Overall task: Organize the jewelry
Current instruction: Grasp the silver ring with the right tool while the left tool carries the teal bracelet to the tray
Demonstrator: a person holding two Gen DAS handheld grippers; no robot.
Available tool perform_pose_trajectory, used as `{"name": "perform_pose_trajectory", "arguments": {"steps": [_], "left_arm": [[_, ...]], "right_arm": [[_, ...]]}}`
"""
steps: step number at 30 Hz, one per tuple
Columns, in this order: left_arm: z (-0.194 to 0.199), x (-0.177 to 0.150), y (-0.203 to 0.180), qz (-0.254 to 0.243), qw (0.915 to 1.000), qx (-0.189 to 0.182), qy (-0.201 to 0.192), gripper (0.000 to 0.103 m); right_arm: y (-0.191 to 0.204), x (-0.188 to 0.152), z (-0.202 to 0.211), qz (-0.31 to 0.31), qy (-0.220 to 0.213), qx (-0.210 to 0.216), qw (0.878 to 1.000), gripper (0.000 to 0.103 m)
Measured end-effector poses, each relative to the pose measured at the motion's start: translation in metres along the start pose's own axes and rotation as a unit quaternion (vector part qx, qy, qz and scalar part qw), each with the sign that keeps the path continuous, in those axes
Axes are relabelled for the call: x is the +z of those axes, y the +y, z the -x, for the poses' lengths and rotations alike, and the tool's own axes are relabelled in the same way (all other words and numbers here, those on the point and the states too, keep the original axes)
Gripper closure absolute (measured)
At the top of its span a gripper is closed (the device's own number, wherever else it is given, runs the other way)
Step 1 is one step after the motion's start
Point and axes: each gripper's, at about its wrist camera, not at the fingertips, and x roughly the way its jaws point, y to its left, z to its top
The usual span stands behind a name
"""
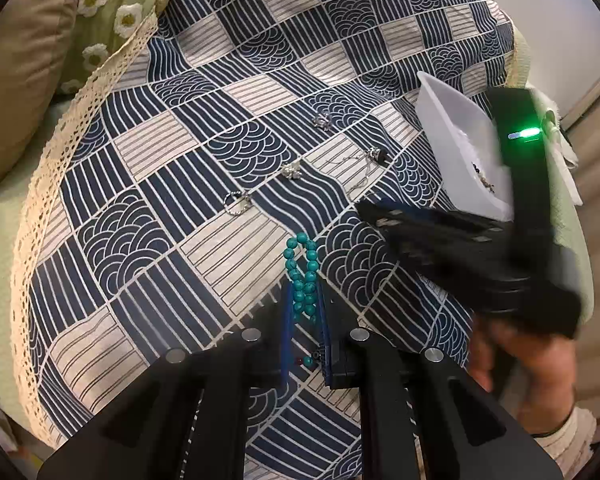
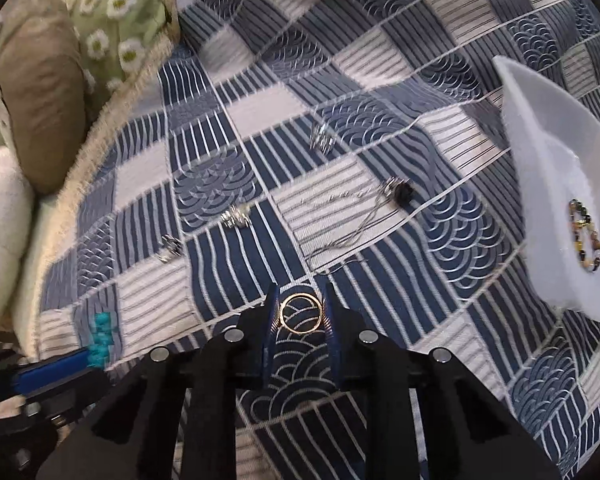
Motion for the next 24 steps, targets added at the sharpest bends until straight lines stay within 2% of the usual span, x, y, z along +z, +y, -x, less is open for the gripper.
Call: {"name": "perform_pose_trajectory", "arguments": {"steps": [3,7,10,14,17,24], "left_arm": [[0.009,0.007,-0.017,-0.018,0.9998,0.003,-0.010,0.092],[0.025,0.030,-0.056,-0.052,0.9980,-0.007,-0.035,0.092],[0.025,0.050,-0.092,-0.078,0.9958,-0.015,-0.045,0.092],[0.011,0.082,-0.146,-0.105,0.9923,-0.016,-0.065,0.092],[-0.017,0.108,-0.192,-0.132,0.9894,-0.022,-0.057,0.092],[-0.098,0.139,-0.255,-0.174,0.9845,-0.020,-0.014,0.092]], "right_arm": [[-0.023,0.010,0.042,-0.019,-0.032,0.009,0.999,0.081],[-0.078,0.026,0.099,-0.058,-0.089,-0.029,0.994,0.081],[-0.125,0.036,0.117,-0.088,-0.107,-0.069,0.988,0.081],[-0.190,0.048,0.114,-0.144,-0.108,-0.102,0.978,0.081],[-0.229,0.053,0.093,-0.182,-0.086,-0.099,0.974,0.081],[-0.268,0.071,0.060,-0.188,-0.059,-0.118,0.973,0.081]]}}
